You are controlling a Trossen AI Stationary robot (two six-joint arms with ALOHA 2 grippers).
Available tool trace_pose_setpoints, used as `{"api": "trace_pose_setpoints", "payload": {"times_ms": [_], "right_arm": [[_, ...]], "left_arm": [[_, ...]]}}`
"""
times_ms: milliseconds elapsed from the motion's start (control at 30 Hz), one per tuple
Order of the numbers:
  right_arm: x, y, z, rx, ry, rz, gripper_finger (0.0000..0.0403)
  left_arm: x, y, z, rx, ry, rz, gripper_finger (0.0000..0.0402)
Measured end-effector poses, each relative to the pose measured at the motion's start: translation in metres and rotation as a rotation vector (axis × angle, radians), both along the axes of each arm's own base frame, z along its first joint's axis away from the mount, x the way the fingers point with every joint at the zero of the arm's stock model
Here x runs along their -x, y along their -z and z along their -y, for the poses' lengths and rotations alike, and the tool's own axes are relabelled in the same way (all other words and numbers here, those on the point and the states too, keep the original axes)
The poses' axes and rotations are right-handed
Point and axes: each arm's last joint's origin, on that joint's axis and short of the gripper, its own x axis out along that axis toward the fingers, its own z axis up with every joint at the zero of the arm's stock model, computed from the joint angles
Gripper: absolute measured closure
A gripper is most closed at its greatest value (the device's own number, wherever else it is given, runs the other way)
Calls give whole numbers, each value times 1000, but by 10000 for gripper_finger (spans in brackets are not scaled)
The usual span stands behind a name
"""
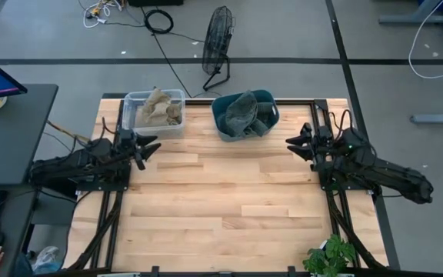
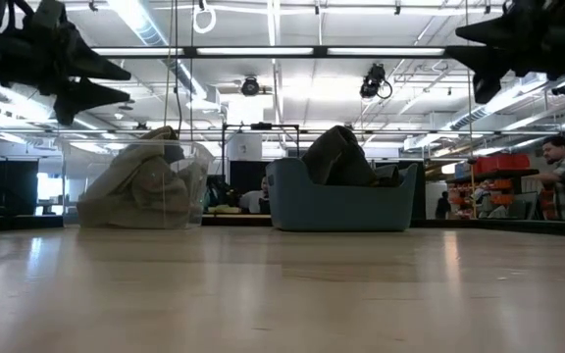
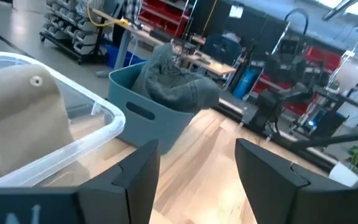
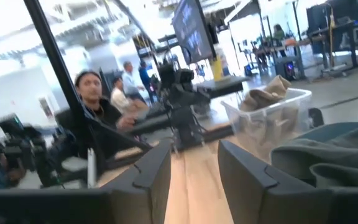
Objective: Pick & Place hat
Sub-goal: Return to Home Position
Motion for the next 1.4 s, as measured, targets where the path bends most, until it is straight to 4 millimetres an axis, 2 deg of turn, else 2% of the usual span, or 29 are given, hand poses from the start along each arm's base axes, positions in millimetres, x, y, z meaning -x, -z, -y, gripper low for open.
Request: {"api": "trace_pose_setpoints", "payload": {"times_ms": [300,667,933,1067,1300,1400], "right_arm": [[-3,29,1,-39,-19,95,269],[-3,29,0,-31,-42,86,269],[-3,32,1,-45,-39,58,269],[-4,37,1,-70,-37,8,269],[-5,57,2,-166,-30,-185,269],[-5,63,2,-147,-14,-238,269]], "left_arm": [[-13,28,0,2,43,60,189],[-15,30,1,-33,85,54,189],[-15,31,1,-178,89,-14,189],[-15,31,1,-273,92,-56,189],[-15,30,1,-267,90,-37,189],[-15,30,1,-267,90,-37,189]]}}
